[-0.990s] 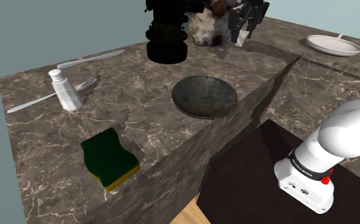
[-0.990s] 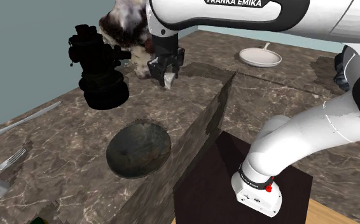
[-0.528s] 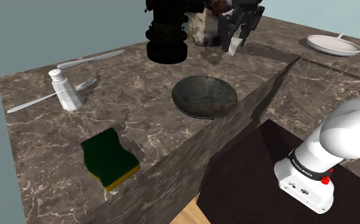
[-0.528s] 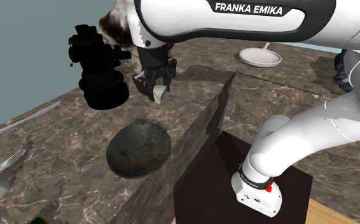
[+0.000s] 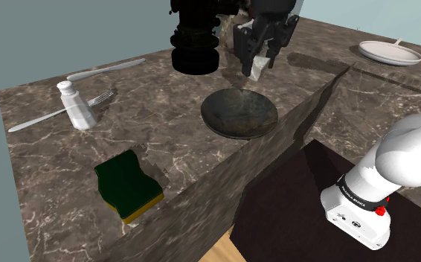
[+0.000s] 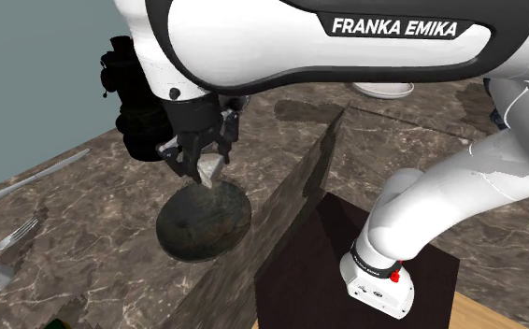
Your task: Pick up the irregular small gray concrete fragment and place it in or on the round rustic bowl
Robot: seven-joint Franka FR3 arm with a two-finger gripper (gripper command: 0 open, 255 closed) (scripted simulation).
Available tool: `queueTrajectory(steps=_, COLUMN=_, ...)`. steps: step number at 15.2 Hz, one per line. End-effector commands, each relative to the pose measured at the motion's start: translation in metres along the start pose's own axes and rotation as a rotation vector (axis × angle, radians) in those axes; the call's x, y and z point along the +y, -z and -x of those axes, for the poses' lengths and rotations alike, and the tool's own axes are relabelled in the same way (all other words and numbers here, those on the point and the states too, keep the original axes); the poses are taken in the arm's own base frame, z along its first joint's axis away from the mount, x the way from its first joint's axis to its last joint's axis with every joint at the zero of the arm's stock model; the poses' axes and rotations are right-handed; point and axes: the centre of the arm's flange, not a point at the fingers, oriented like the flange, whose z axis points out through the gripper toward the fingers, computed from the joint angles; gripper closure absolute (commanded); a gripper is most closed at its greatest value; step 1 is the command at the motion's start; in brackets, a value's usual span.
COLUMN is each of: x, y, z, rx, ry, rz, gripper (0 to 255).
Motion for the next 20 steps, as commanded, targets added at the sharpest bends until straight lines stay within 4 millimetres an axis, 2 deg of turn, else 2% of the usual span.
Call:
queueTrajectory(steps=1, x=-0.023, y=0.002, z=0.014, rx=0.0, ry=-0.001, rz=0.0, gripper=255)
queueTrajectory(steps=2, x=-0.031, y=0.002, z=0.018, rx=0.0, ry=-0.001, rz=0.0, gripper=255)
queueTrajectory(steps=15, x=-0.037, y=-0.067, z=0.022, rx=0.0, ry=-0.001, rz=0.0, gripper=255)
queueTrajectory(steps=20, x=-0.037, y=-0.067, z=0.022, rx=0.0, ry=-0.001, rz=0.0, gripper=255)
